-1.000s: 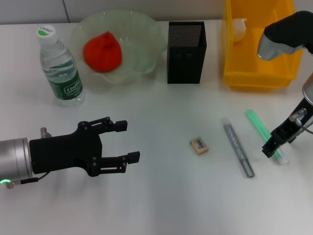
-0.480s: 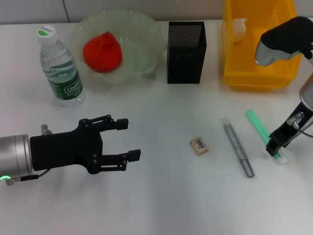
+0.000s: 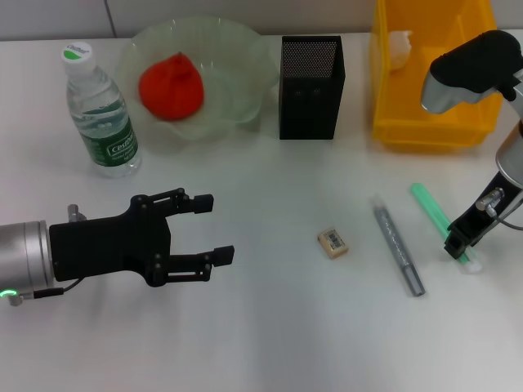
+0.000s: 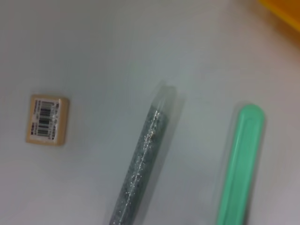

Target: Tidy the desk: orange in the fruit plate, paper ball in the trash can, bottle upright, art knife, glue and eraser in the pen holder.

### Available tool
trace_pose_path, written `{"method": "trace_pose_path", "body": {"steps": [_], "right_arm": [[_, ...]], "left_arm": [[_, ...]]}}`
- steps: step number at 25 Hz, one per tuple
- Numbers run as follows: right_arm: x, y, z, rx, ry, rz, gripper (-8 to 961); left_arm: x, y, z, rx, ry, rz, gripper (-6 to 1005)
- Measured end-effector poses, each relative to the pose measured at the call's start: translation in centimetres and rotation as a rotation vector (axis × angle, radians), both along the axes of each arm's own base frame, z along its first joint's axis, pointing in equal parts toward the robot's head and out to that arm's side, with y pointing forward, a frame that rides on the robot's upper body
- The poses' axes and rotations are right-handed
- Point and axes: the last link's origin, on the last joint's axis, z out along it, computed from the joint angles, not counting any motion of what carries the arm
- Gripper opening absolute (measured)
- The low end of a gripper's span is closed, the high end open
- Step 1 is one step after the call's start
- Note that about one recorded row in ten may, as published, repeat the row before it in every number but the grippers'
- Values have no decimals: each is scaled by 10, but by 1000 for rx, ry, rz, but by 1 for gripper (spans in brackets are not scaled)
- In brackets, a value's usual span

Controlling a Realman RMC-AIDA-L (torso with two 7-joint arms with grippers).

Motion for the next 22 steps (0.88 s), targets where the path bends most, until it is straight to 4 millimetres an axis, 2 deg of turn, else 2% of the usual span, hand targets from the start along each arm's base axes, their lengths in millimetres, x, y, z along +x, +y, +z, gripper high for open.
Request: {"method": "trace_pose_path", "body": {"steps": [4,12,17,19,22], "right_arm": [[2,0,-2,-11,-7,-7,347],[-3,1,1,-4,-1,16,166],[-19,3,14,15,14,76,166],[-35,2,27,26,19,147,166],[-45,0,35,14,17,201,166]], "left_arm": [[1,1,1,3,1,-3,841],[1,3,1,3,5,-6,841],[1,4,2,5,3,-7,841],[1,3,2,4,3,-7,841],[2,3,2,4,2,-7,841]]}}
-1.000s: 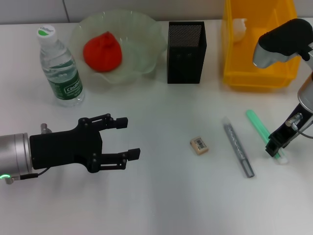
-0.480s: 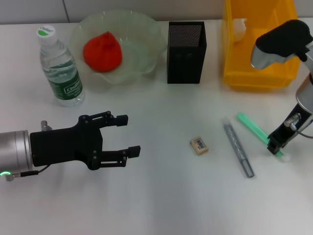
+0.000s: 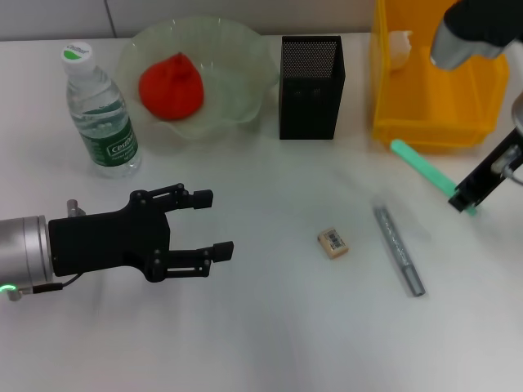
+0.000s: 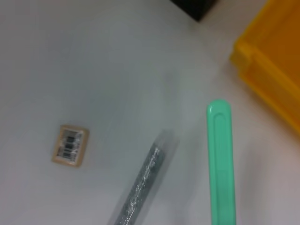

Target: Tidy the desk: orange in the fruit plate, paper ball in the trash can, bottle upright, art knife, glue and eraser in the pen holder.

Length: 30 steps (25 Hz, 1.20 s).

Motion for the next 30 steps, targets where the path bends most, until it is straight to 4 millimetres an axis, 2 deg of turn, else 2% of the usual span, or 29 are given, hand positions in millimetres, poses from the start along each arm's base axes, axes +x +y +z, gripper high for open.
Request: {"method": "trace_pose_path", "body": {"steps": [2,3,5,7,8,9,10,12,19,27,30], "right_arm": [[-17,-5,11,-22,-11,101,166],[-17,-5,11,-22,-11,101,166],[-31,-9,18,-40,-35,187,166],[-51,-17,27,-52,-109,328,167],[-51,-17,27,-52,-109,328,167],[-62,-20,31,-56,-159,417,167],[-62,-20,31,-56,-159,417,167],[-76,-24,35,-72,-190,532,167],[-84,-19,43,-88,-231,737,167],[-74,0,62,-53,-309,955,169],[-71,3,63,-66,-332,993,170]], "left_arm": [[1,0,-1,0,-2,-3,841],[1,0,-1,0,-2,-3,841],[1,-1,-1,0,-3,-4,841],[1,-1,-2,1,-4,-6,841],[1,-1,-2,1,-4,-6,841],[1,-1,-2,2,-3,-5,841],[1,-1,-2,3,-3,-5,841],[1,-1,-3,5,-4,-4,841],[-1,0,0,18,-6,5,841],[-2,1,2,54,-22,17,841],[-2,2,3,63,-27,23,841]]}}
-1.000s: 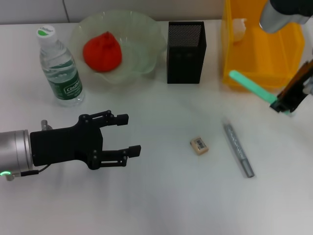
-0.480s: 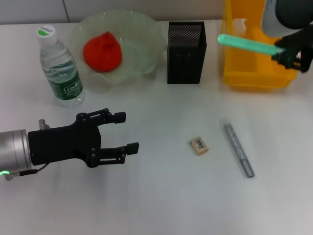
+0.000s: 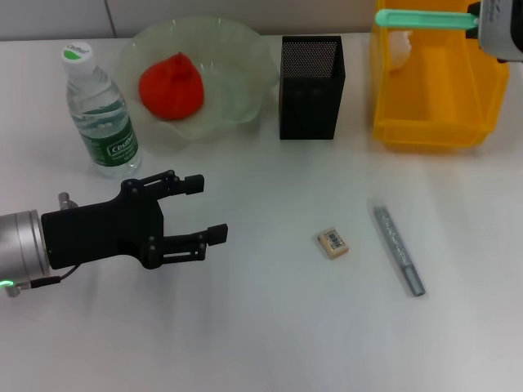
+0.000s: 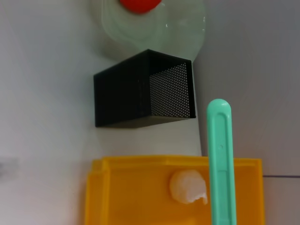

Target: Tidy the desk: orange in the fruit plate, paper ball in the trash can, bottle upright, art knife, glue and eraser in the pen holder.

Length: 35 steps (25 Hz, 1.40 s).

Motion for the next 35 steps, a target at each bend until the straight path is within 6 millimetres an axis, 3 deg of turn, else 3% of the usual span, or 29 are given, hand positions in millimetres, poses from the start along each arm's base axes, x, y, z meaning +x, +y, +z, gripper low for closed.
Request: {"method": "trace_pose_path", "body": {"steps": [13,17,35], "right_arm": [[1,22,-6,-45,-191,281,173],[9,33,-21,-41,-276,421,174],[39,50,-75,8,-647,880,179]], "left_arm": [[-3,-3,-1,56,-40,15,841],[-6,-5,-1,70,-52,32,841],[-12,-9,-9,170,-63,40,841]]}}
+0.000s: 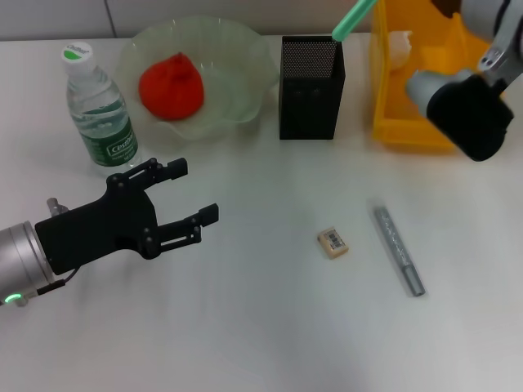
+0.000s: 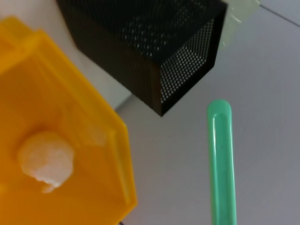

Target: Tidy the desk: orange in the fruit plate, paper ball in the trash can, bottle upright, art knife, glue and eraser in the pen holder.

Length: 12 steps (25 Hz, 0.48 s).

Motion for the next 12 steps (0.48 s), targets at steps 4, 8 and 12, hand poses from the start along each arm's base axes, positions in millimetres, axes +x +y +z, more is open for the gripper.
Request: {"method": "trace_pose_path", "body": {"steps": [4,8,12], "right_arm": [[6,5,-15,26,-79,106,180],[6,3,-23,29,-106,155,181],[12,0,-37,35,-160,227,182]], "left_arm": [[-1,0,0,5,5,-1,841],[-1,0,0,16,10,-5,841],[-3,0,1,33,20,-14,840]]}}
